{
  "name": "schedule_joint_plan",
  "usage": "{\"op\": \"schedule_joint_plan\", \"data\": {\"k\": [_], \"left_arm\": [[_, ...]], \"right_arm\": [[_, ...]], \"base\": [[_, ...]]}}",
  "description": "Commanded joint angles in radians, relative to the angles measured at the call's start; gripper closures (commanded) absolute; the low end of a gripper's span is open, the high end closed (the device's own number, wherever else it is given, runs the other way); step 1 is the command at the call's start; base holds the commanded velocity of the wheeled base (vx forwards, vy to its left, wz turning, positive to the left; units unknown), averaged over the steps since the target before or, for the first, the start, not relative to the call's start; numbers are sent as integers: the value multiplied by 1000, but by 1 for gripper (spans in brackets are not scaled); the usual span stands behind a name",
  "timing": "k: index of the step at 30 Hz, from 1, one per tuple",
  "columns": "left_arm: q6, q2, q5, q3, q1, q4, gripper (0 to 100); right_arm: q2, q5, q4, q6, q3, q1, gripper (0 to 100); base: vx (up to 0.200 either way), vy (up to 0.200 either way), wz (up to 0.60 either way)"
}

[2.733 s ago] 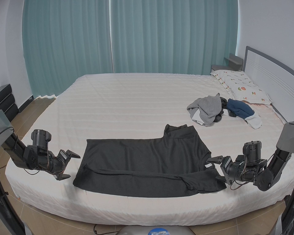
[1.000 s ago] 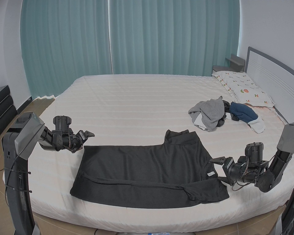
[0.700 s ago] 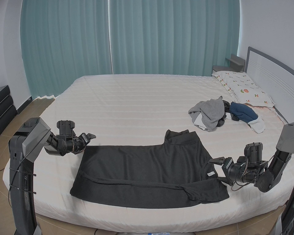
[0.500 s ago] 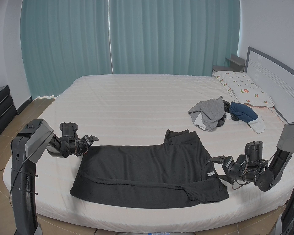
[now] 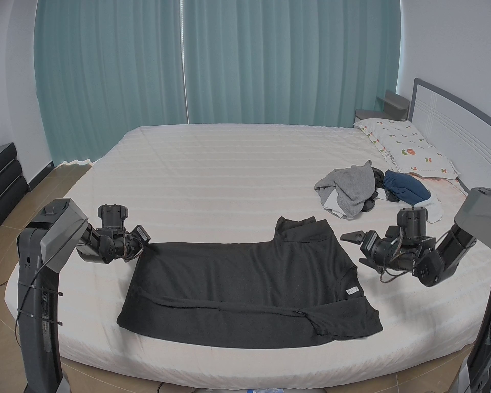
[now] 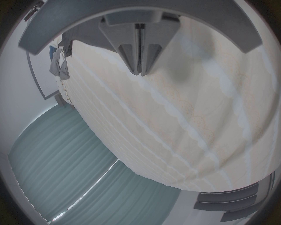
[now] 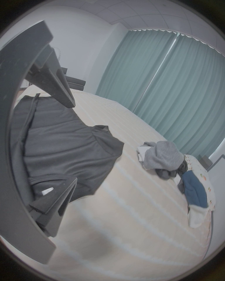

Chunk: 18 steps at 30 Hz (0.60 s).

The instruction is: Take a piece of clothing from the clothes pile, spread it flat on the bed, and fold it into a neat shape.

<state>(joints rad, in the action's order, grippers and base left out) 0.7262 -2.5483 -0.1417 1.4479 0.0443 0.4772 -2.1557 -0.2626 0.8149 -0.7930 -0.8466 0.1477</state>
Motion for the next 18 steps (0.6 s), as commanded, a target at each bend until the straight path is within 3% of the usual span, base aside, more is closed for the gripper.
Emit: {"op": "schedule_joint_plan", "data": {"k": [1,4,5,7,10,18], "left_arm": [[59,59,19,-18,2,-6,100],[61,62,17,-23,2,-8,100],[67,63,13,-35,-3,-8,100],[67,63,13,-37,-3,-8,100],[67,62,13,-40,-6,-8,100],[67,62,10,-57,-6,-6,100]], "right_arm": [[-231,5,-128,104,-304,-5,0],[-260,16,-137,132,-339,-3,0],[-346,69,-145,250,-445,-5,0],[-363,75,-145,271,-463,-7,0],[-426,83,-164,386,-546,-11,0],[-489,91,-178,429,-697,-10,0]], "base": [[0,0,0],[0,0,0],[0,0,0],[0,0,0],[0,0,0],[0,0,0]]}}
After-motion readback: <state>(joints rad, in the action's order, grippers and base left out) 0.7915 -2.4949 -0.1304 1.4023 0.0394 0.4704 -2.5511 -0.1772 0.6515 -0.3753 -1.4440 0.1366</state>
